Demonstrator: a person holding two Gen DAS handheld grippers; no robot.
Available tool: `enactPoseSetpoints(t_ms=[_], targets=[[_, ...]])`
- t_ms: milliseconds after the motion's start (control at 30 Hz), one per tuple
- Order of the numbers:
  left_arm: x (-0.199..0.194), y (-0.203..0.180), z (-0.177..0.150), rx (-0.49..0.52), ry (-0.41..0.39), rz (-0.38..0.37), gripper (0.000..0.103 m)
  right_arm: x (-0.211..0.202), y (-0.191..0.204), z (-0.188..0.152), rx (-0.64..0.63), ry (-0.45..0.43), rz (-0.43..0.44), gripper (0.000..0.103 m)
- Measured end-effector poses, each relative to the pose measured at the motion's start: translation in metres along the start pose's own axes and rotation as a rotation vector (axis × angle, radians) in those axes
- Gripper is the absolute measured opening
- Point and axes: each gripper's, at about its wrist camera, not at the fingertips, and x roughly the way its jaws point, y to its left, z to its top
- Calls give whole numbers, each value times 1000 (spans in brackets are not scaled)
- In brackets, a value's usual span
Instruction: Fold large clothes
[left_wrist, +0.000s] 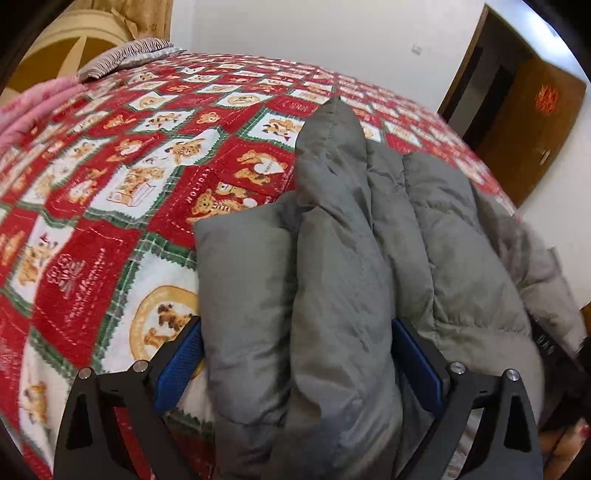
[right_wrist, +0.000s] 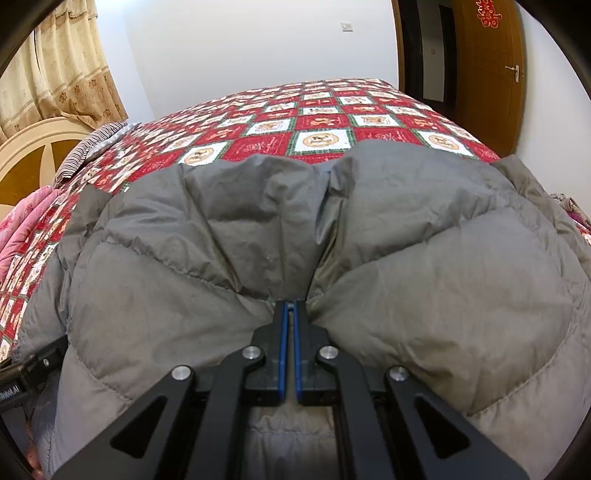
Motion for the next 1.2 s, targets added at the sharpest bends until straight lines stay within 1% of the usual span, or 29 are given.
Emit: enactPoseSetpoints(t_ms=[33,67,100,133,167,233,333,500,667,833,933,1000,1100,1200], targets=[[-2,1,-1,1,-10,-30,83,0,0,0,0,0,1,4],[-5,1,-1,-1,-21,-67,76,0,0,0,1,0,2,4],[-7,2,-2,-15,-22,-131,52,1,0,0,1,1,4,4],[-7,2,-1,-39,-8,-189,38,1,0,0,1,2,4,4],[-7,7,0,-93,7,-256,35,2,1,1,-1,4,3,4],[-9,11,2,-133,7,-299,27,2,1,1,-3,6,0,4],[-20,13,7,-195,-11,-384,23,2,1,1,-4,8,0,4],[-44,3,16,-184,-56,-423,20,3,1,1,-8,10,-5,4],[-58,-12,24,-165,-72,-427,20,4,4,2,-20,16,-20,4],[-70,-21,28,-141,-96,-471,18,4,9,1,-29,27,-39,4],[-81,-24,28,-127,-106,-498,18,2,9,-2,4,37,-26,4],[-90,-24,27,-110,-118,-496,18,-1,10,-4,47,42,-11,4],[-99,-24,27,-90,-142,-472,18,-5,27,-11,48,40,-45,4],[-109,-15,27,-86,-167,-472,18,-10,51,-19,39,36,-68,6]])
